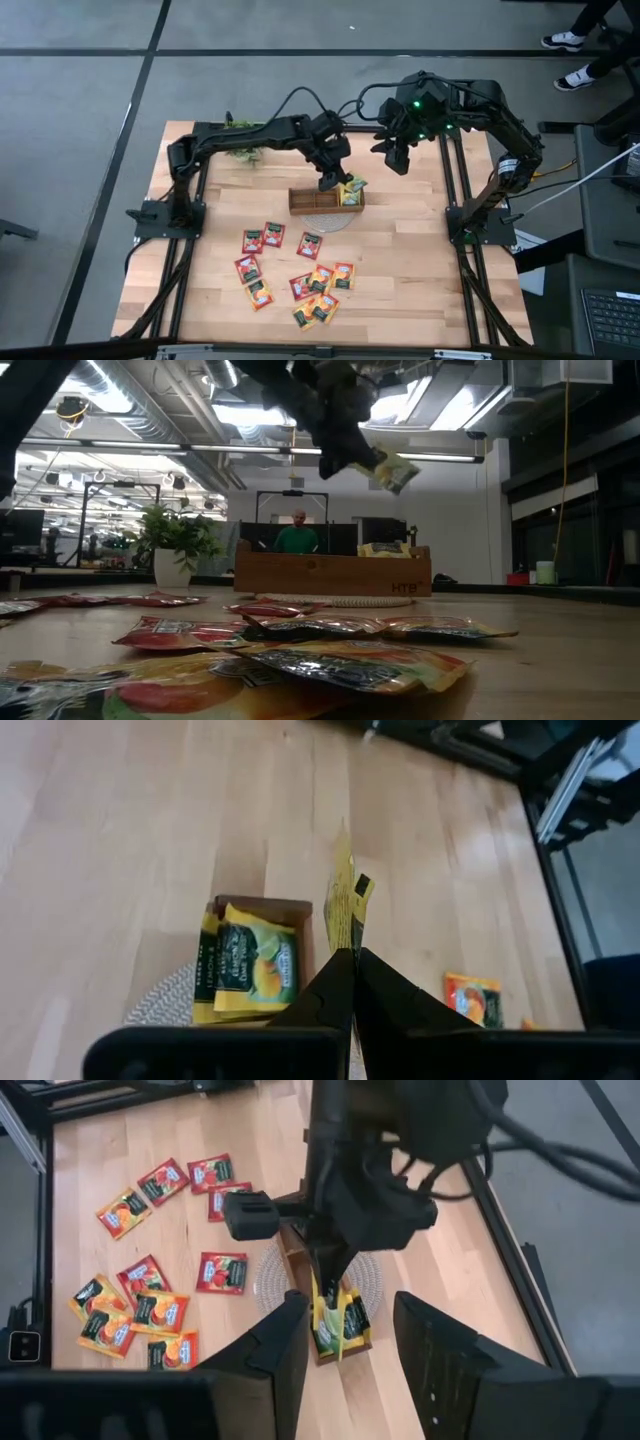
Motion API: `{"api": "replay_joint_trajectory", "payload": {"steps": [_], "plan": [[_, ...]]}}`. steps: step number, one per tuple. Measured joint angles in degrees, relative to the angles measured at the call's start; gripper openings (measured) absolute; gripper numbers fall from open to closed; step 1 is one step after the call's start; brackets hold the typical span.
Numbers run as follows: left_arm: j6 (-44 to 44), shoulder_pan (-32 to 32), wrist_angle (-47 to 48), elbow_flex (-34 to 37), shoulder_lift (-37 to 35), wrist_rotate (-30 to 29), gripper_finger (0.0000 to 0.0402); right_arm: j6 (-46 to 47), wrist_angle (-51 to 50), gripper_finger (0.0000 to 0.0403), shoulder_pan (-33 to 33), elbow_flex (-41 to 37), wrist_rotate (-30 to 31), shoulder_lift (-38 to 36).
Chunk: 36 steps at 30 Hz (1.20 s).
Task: Pick & Place Tea
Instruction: Put the yellow tea bag into the right section of the wooden organizer
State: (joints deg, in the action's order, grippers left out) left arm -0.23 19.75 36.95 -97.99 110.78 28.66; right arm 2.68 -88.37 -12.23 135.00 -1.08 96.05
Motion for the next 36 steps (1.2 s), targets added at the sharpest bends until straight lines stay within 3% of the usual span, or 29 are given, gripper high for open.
{"api": "replay_joint_trajectory", "payload": {"steps": [15, 36], "plan": [[-6.7, 0.0, 3.6, -2.1, 6.6, -0.1, 0.0002, -0.4, -0.8, 0.0149, 0.0, 0.0, 0.0, 0.0], [-12.1, -0.1, 5.0, -2.0, 8.5, -3.7, 0.0003, -0.2, -0.9, 0.0149, 0.0, 0.0, 0.1, 0.0]]}}
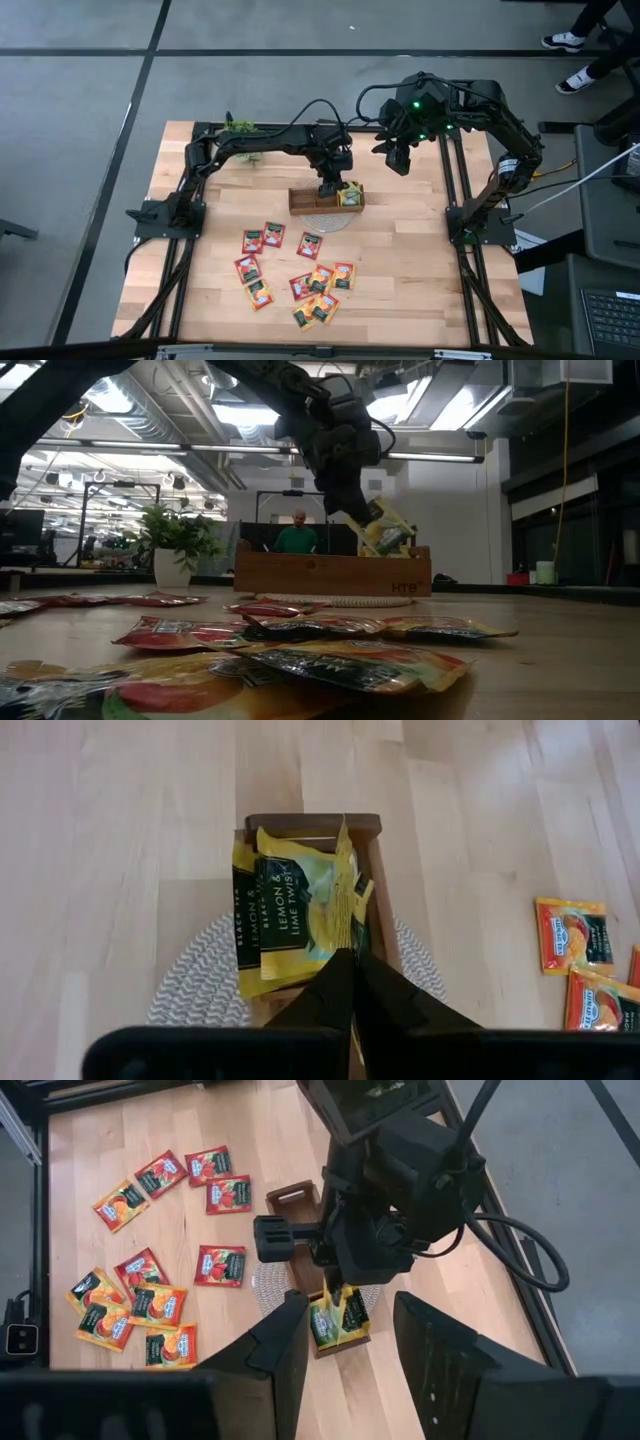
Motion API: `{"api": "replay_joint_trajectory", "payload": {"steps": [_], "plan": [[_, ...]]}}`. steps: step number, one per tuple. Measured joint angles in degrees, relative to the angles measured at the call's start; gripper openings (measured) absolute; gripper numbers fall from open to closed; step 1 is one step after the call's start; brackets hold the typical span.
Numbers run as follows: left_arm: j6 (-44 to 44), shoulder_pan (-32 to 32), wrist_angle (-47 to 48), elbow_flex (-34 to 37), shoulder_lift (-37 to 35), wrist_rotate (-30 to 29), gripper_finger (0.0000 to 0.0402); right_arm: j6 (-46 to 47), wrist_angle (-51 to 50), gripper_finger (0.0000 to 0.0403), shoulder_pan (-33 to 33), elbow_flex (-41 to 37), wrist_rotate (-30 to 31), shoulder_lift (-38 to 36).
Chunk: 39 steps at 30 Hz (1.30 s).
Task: Pick & Place Tea
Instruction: Put the yellow tea bag into the right section of the wooden organizer
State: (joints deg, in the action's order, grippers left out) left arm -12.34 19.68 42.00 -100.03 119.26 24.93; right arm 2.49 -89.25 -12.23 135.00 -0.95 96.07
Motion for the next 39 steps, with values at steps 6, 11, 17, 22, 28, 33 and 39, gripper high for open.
{"api": "replay_joint_trajectory", "payload": {"steps": [6, 11, 17, 22, 28, 33, 39], "plan": [[0.0, -0.1, -0.2, 0.0, 0.0, -3.8, 0.0005, 0.0, 0.0, 0.0149, 0.0, 0.0, 0.0, 0.0], [-0.3, -0.1, -0.2, 0.0, 0.0, -4.5, 0.0003, 0.0, 0.0, 0.0149, 0.0, 0.0, 0.0, 0.0], [-0.4, -0.1, 0.0, 0.0, 0.0, -3.7, 0.0006, 0.0, 0.0, 0.0149, 0.0, 0.0, -0.1, 0.0], [-0.4, -0.1, 2.0, 0.0, 0.0, -3.1, 0.0003, 0.0, 0.0, 0.0149, 0.0, 0.0, -0.1, 0.0], [-0.4, -0.1, 3.0, 0.0, -0.1, -3.1, 0.0003, -0.1, 0.0, 0.0149, 0.0, 0.0, -0.1, 0.0], [-0.3, -0.1, 2.8, 0.0, -0.1, -3.3, 0.0008, 0.0, 0.0, 0.0149, 0.0, 0.0, -0.1, 0.0], [0.5, -0.1, 2.7, 0.0, -0.1, -3.4, 0.0026, 0.0, 0.0, 0.0149, 0.0, 0.0, -0.1, 0.0]]}}
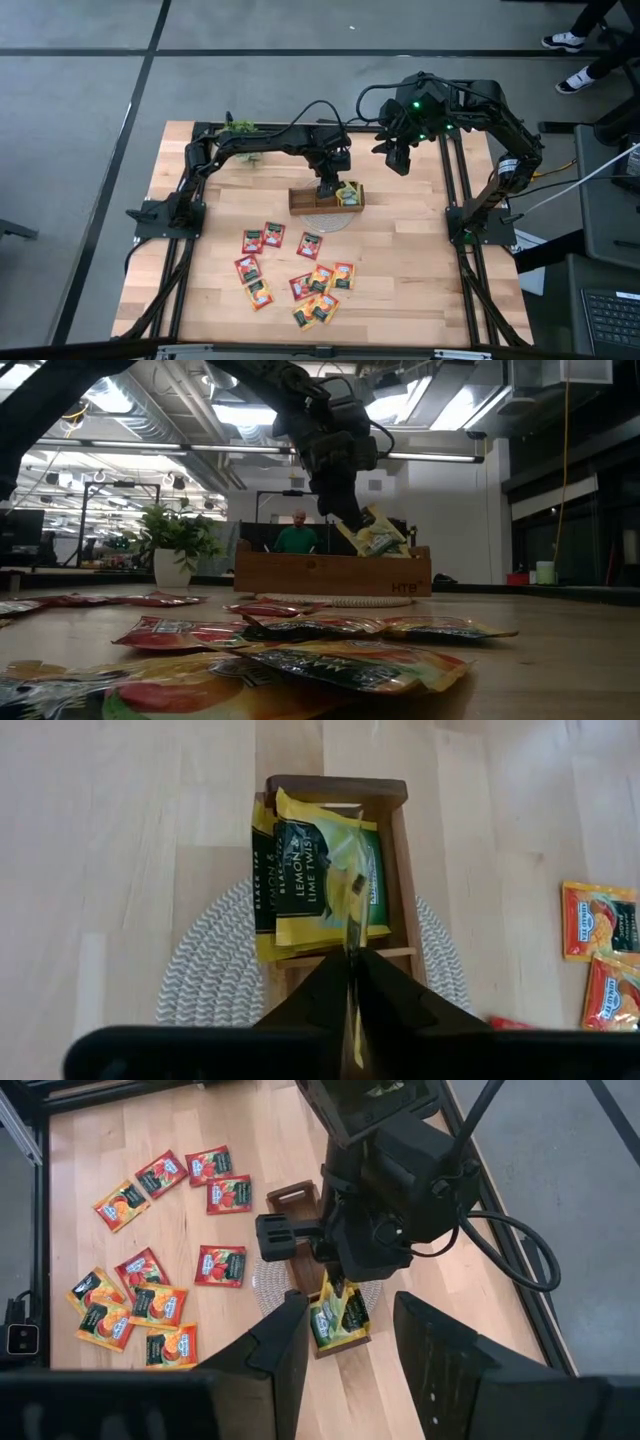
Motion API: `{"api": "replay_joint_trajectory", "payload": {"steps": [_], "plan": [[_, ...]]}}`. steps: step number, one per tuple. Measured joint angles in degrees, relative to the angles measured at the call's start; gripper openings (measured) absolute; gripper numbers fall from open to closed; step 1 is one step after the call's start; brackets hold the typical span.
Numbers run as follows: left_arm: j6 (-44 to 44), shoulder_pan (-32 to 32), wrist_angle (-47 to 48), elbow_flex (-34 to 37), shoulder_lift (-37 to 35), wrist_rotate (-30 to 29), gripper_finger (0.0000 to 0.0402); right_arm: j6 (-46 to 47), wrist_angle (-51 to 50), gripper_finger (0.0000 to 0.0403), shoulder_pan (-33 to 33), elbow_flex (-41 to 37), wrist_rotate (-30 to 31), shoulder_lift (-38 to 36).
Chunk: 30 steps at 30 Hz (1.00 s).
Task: Pick & Place Tea
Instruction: Put the yellow tea bag into the right section of the wooden organizer
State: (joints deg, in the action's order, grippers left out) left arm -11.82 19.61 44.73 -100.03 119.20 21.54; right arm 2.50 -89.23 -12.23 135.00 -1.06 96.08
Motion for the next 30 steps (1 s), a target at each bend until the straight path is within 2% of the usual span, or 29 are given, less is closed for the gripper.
{"api": "replay_joint_trajectory", "payload": {"steps": [17, 23, 30], "plan": [[2.7, 0.0, -4.2, 0.0, 0.0, -0.1, 0.0113, 0.0, 0.0, 0.0149, 0.0, 0.0, 0.0, 0.0], [3.8, 0.0, -4.0, 0.0, 0.0, -5.8, 0.0117, 0.0, 0.0, 0.0149, 0.0, 0.0, 0.0, 0.0], [6.5, 0.0, -3.3, 0.0, -0.2, -5.2, 0.0112, 0.1, -0.3, 0.0149, 0.0, 0.0, 0.0, 0.0]]}}
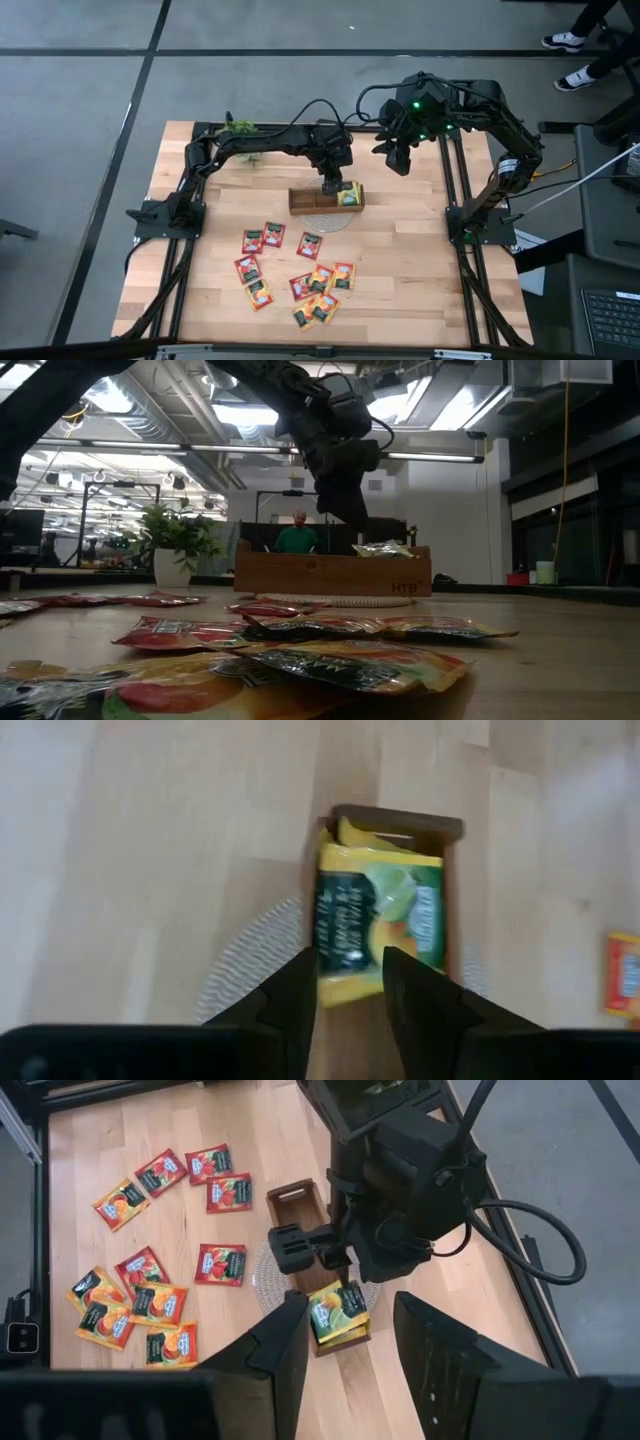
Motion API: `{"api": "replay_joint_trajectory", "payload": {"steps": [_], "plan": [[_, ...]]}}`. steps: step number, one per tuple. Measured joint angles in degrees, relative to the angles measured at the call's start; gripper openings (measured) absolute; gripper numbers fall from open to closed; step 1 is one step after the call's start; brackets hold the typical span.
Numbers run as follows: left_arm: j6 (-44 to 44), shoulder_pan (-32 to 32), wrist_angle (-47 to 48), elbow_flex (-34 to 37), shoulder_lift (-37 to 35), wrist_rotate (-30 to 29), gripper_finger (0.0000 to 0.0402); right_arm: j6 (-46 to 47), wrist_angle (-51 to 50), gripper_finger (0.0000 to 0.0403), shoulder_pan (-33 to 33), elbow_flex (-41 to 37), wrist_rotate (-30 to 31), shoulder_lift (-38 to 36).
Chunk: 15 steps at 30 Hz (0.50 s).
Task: Pick & Place Tea
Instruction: Put the yellow tea bag into the right section of the wooden organizer
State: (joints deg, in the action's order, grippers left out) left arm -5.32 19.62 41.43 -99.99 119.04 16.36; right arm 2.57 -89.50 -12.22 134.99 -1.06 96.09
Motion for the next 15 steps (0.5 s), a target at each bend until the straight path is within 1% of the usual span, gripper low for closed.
{"api": "replay_joint_trajectory", "payload": {"steps": [5, 7, 9, 11, 13, 15], "plan": [[2.0, 0.2, 1.3, 0.1, -1.4, 4.9, 0.0108, -1.5, -0.5, 0.0149, 0.0, -1.8, 0.0, 0.1], [2.1, -0.2, 0.7, 0.1, -2.3, 5.3, 0.0095, -2.2, -0.5, 0.0147, 0.0, -3.5, -0.1, 0.0], [2.1, -0.9, 0.6, 0.1, -3.4, 5.0, 0.0072, -3.1, -0.4, 0.0136, 0.0, -5.7, -0.7, 0.0], [2.1, -1.7, 0.4, 0.1, -4.5, 5.0, 0.0042, -3.8, -0.5, 0.0116, 0.0, -8.1, -1.4, 0.0], [2.2, -2.3, 0.3, 0.0, -5.9, 4.9, 0.0013, -4.7, -0.5, 0.0087, 0.0, -10.8, -1.6, 0.0], [2.6, -2.7, 0.2, 0.0, -7.2, 4.3, 0.0007, -5.5, -0.5, 0.0051, 0.0, -13.6, -1.6, 0.0]]}}
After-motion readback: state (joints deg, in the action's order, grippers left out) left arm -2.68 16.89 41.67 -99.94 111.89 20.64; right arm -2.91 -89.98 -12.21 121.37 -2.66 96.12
